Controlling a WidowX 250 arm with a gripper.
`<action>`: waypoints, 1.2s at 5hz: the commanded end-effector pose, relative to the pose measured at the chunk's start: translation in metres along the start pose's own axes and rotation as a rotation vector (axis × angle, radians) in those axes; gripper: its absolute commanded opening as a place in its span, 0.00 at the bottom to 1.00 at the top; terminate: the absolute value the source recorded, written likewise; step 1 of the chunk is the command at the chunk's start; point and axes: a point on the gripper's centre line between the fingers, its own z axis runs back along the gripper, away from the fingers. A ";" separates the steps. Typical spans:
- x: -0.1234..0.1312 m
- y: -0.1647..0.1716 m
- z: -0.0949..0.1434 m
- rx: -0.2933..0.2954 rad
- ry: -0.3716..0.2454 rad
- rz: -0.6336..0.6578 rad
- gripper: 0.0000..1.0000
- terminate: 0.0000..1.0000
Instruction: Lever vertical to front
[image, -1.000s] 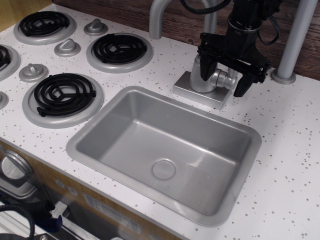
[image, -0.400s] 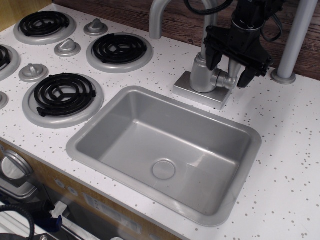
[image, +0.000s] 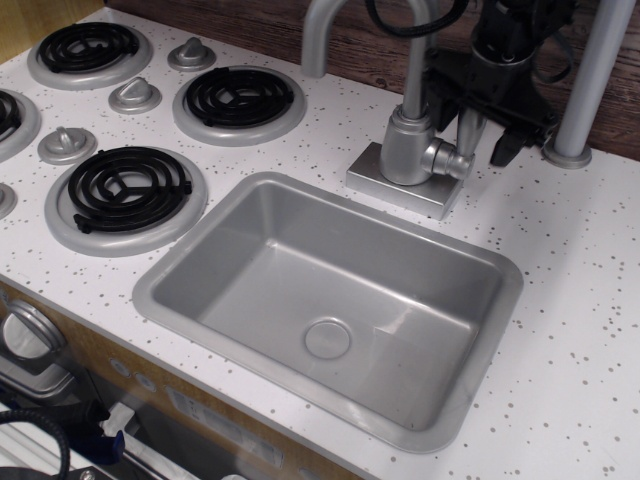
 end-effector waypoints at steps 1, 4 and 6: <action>0.011 0.004 0.014 0.003 -0.042 0.012 0.00 0.00; -0.033 -0.006 0.020 -0.004 0.083 0.101 0.00 0.00; -0.046 -0.002 0.003 -0.072 0.158 0.109 0.00 0.00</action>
